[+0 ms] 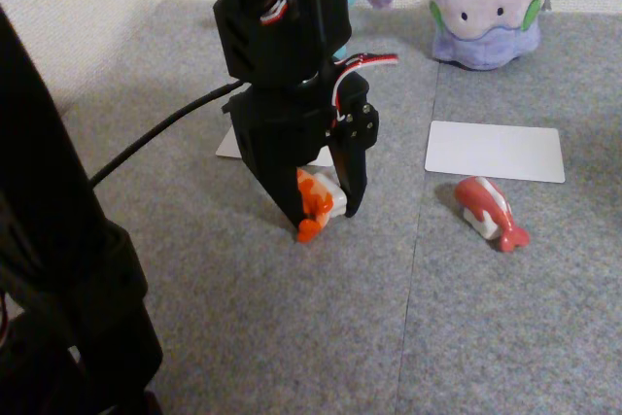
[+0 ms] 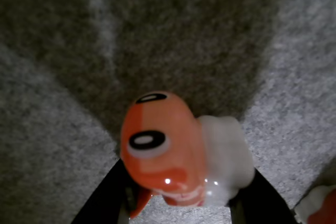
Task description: Wooper wants to eat egg sudhi, and Goomy wants to eat shrimp sushi
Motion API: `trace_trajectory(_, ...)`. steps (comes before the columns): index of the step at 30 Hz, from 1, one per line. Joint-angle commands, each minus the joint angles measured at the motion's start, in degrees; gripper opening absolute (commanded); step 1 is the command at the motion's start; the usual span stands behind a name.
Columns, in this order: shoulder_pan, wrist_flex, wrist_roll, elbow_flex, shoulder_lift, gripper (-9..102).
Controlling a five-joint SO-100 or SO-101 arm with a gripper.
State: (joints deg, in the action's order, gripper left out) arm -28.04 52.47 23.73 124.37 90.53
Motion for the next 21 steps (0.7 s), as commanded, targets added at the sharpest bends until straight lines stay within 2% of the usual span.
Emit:
trace_trajectory(1, 0.44, -0.7, 1.41, 0.53, -0.7, 5)
trace_trajectory(10, 0.7, 5.1, 8.09, -4.39, 11.78, 5)
trace_trajectory(21, -0.35, 4.13, 17.23, -21.09, 16.44, 6)
